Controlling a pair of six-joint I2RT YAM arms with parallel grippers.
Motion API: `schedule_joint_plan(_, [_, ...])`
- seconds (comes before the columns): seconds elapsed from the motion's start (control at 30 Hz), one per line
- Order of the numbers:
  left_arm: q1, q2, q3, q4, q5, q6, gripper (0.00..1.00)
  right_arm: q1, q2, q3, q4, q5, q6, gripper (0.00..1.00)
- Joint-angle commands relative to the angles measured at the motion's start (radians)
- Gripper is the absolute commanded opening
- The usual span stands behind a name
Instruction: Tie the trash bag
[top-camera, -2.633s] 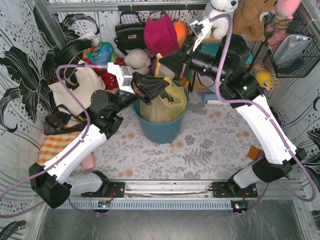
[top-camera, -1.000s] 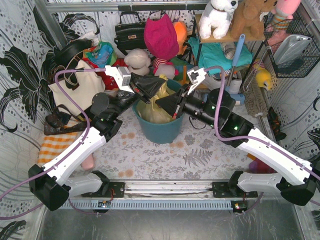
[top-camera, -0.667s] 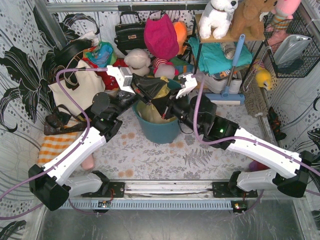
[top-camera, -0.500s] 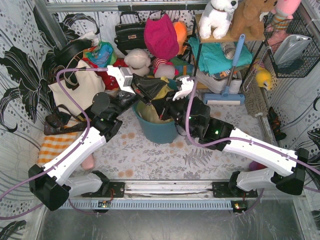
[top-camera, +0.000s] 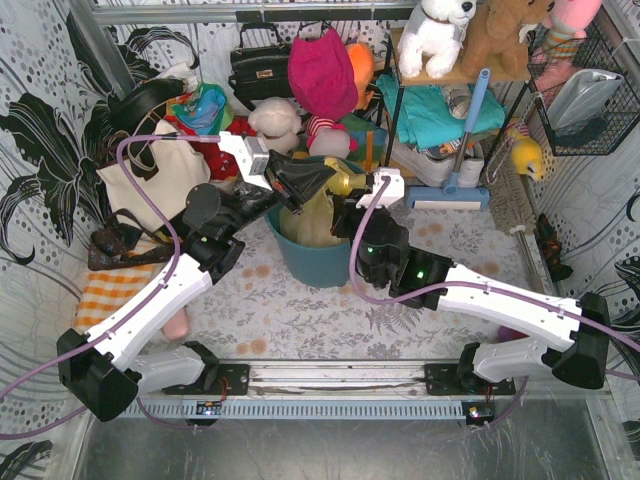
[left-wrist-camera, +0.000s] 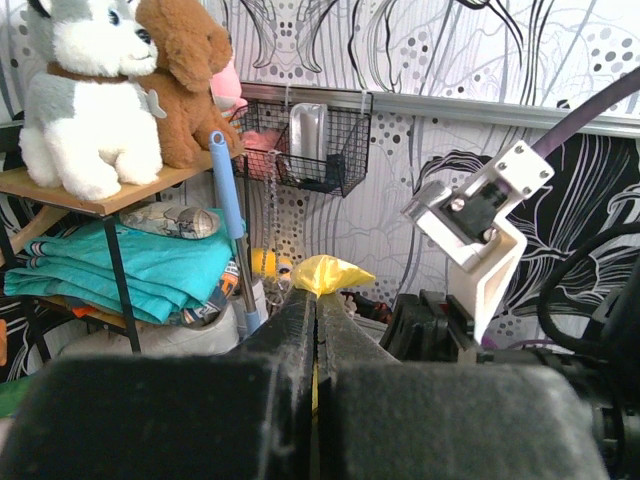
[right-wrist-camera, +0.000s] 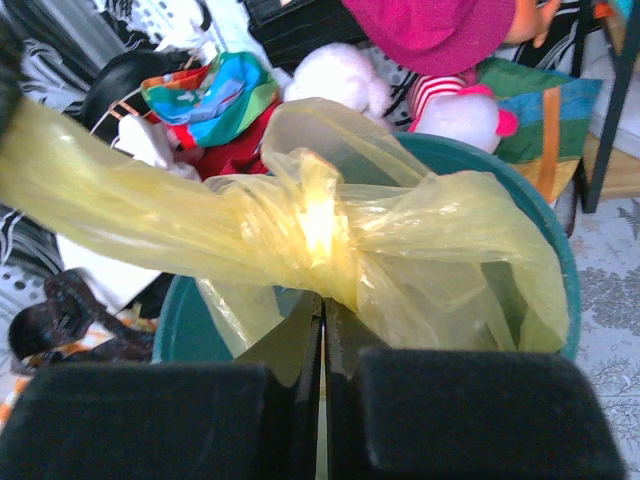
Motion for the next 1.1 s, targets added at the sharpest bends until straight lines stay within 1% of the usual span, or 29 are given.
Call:
schedule_joint_plan(0.0, [0.004,0.000,0.023,0.022,0.053,-0.003,0.00,0.006,-0.025,-0.073,0.235,0.093,-0.076,0.00])
schedule_joint_plan(0.1, [0.005,0.000,0.022,0.012,0.063,-0.001,0.00,0.006,-0.019,-0.097,0.338,0.105,-0.121,0.00])
schedule_joint_plan(0.2, [0.004,-0.007,0.016,0.002,0.063,0.004,0.00,0.006,-0.024,-0.137,0.477,0.119,-0.173,0.00])
schedule_joint_plan(0.3, [0.005,-0.016,0.011,-0.015,0.059,0.014,0.00,0.005,-0.037,-0.161,0.559,0.128,-0.230,0.00])
schedule_joint_plan(0.47, [0.004,-0.020,0.004,-0.023,0.049,0.020,0.00,0.006,-0.064,-0.210,0.628,0.048,-0.230,0.00])
schedule_joint_plan(0.53, [0.005,-0.018,0.002,-0.016,0.056,0.017,0.00,0.005,-0.066,-0.247,0.695,0.005,-0.220,0.00])
schedule_joint_plan(0.6, [0.004,-0.013,0.003,-0.011,0.062,0.013,0.00,0.006,-0.052,-0.277,0.779,-0.007,-0.226,0.00])
schedule_joint_plan(0.73, [0.004,-0.009,0.007,-0.008,0.072,0.010,0.00,0.005,-0.007,-0.299,0.895,-0.027,-0.240,0.00])
schedule_joint_plan(0.9, [0.005,-0.010,0.007,-0.010,0.102,0.006,0.00,0.005,0.048,-0.313,1.045,0.023,-0.293,0.00])
schedule_joint_plan(1.03, [0.004,-0.013,0.011,-0.021,0.121,0.011,0.00,0.005,0.079,-0.291,1.061,0.088,-0.326,0.00])
schedule_joint_plan(1.07, [0.004,-0.016,0.009,-0.028,0.112,0.015,0.04,0.005,0.084,-0.294,1.076,0.109,-0.335,0.00])
